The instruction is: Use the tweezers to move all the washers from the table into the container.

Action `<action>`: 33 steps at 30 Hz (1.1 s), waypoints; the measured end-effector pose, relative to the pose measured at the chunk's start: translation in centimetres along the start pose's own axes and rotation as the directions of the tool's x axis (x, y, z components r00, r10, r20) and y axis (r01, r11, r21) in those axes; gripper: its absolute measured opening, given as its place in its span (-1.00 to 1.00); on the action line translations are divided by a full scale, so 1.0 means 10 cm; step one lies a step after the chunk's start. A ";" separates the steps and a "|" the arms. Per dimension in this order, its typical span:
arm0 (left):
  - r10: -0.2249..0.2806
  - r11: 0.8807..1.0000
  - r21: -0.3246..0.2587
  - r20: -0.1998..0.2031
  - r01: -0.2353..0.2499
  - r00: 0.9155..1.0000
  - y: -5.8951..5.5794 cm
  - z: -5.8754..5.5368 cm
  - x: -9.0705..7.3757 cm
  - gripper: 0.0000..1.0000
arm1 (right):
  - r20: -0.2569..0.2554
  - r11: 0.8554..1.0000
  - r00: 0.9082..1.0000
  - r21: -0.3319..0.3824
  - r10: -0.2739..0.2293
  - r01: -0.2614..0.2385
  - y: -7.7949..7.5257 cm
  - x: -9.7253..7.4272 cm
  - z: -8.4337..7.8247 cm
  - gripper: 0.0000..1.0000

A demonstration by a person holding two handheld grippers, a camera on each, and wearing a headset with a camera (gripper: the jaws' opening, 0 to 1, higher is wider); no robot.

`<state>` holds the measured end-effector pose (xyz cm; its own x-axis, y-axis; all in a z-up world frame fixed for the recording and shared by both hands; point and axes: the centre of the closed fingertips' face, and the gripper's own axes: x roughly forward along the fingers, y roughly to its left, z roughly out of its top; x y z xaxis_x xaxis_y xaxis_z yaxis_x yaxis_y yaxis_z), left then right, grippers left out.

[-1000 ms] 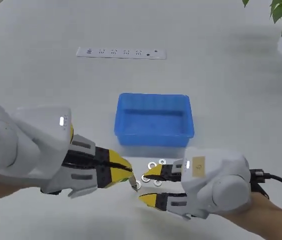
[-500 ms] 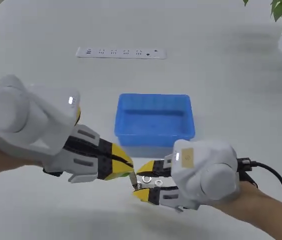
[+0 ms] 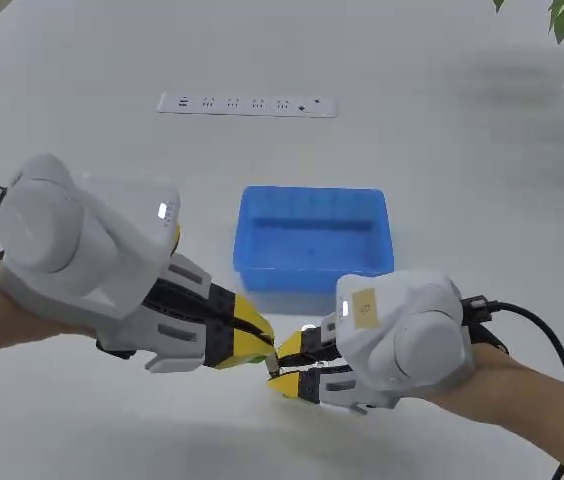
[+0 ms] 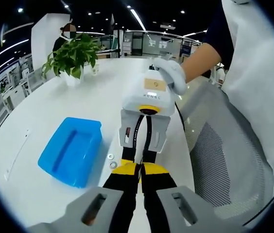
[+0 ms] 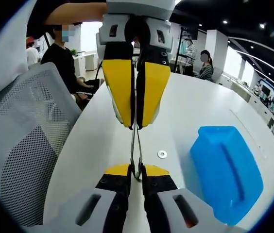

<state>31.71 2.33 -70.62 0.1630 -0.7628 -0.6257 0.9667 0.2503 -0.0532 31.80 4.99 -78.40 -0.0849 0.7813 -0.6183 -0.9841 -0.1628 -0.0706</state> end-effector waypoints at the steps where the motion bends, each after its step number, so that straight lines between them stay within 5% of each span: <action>1: 0.000 1.000 0.001 -0.001 0.000 1.000 -0.01 0.01 0.01 -0.89 | 0.000 1.000 1.000 -0.004 -0.002 0.002 0.00 0.00 0.00 -0.81; 12: 0.032 0.999 -0.028 0.010 -0.031 0.999 -0.07 0.03 0.03 -0.85 | 0.018 0.999 0.999 -0.014 -0.043 0.043 0.01 -0.02 -0.01 -0.82; 19: 0.042 0.998 -0.041 -0.024 -0.043 0.999 -0.16 -0.09 0.01 -0.63 | 0.024 0.999 0.999 -0.010 -0.045 0.045 0.05 -0.01 0.02 -0.82; 25: 0.088 0.993 -0.075 0.006 -0.087 0.996 -0.16 -0.10 -0.07 -0.55 | 0.030 0.998 0.998 -0.009 -0.057 0.058 0.05 -0.04 0.06 -0.82; 33: 0.220 0.963 -0.179 0.083 -0.203 0.972 -0.05 -0.10 -0.20 -0.43 | 0.042 0.997 0.997 -0.006 -0.071 0.072 0.03 -0.13 0.19 -0.82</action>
<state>30.73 4.35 -70.17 0.3875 -0.7356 -0.5557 0.8623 0.5024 -0.0636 31.29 5.03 -76.10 -0.0209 0.8154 -0.5785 -0.9867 -0.1101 -0.1195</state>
